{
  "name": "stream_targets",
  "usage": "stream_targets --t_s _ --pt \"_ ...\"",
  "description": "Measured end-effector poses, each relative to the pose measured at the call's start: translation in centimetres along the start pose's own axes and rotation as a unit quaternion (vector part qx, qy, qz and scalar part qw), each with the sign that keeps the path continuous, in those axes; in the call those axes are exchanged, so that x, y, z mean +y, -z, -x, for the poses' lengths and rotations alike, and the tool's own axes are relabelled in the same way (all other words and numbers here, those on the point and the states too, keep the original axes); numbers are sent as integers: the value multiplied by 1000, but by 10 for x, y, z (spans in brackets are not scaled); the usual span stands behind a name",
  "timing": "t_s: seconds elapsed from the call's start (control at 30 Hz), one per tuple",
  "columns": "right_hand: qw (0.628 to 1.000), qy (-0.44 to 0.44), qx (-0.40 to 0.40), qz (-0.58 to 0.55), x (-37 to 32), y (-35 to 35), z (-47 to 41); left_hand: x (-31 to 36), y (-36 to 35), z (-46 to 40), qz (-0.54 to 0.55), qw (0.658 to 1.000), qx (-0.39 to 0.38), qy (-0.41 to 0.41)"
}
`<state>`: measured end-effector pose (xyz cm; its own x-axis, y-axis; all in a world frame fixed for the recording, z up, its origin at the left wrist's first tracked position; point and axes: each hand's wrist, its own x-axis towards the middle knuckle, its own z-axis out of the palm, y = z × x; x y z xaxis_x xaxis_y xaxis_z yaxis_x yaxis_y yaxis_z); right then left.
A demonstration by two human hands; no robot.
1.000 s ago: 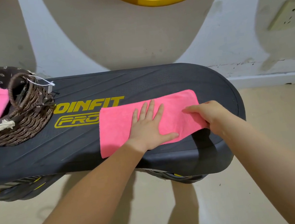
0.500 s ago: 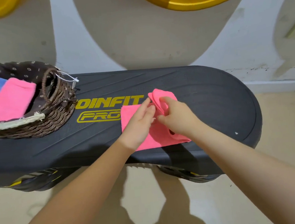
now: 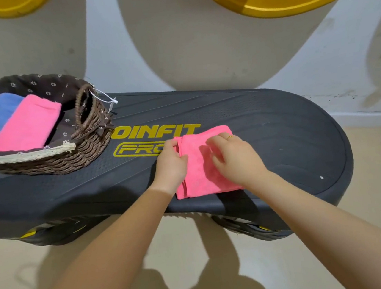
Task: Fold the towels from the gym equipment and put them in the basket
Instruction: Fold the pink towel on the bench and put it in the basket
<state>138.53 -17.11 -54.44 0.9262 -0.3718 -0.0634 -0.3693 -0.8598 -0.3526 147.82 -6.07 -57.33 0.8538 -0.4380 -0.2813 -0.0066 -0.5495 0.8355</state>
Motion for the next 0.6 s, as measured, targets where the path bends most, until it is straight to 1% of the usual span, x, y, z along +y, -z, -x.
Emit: stream_targets --t_s 0.07,0.13,0.23,0.27,0.3,0.33,0.37,0.4,0.43,0.47,0.5,0.53,0.57,0.6 --pt "998 7 -13 65 11 -4 -2 -4 1 0 -40 998 11 -41" --pt "996 9 -46 81 18 -9 -1 -7 3 0 -64 995 15 -69" --pt "991 15 -84 108 22 -19 4 -10 6 1 -160 983 17 -88" --pt "989 10 -92 113 22 -23 6 -12 5 3 -214 971 34 -97" --pt "989 1 -98 112 22 -27 8 -16 0 4 -285 946 72 -138" --pt "988 -8 -103 112 22 -29 10 -17 -5 5 -346 910 110 -200" --pt "989 -18 -100 109 22 -30 11 -16 -8 7 -379 879 119 -266" --pt "990 -28 -84 106 21 -31 12 -14 -12 8 -414 846 95 -321" --pt "992 -29 -56 113 20 -31 16 -12 -13 9 -445 831 19 -334" --pt "991 -14 -29 130 17 -31 23 -14 -15 7 -460 826 -48 -323" --pt "989 13 -4 145 15 -36 29 -15 -14 5 -470 830 -109 -280" --pt "988 39 7 149 14 -41 35 -17 -13 3 -475 831 -127 -259" --pt "986 59 21 152 14 -47 40 -20 -12 0 -485 827 -122 -257" --pt "989 53 2 138 12 -48 42 -21 -13 -1 -489 824 -119 -259"
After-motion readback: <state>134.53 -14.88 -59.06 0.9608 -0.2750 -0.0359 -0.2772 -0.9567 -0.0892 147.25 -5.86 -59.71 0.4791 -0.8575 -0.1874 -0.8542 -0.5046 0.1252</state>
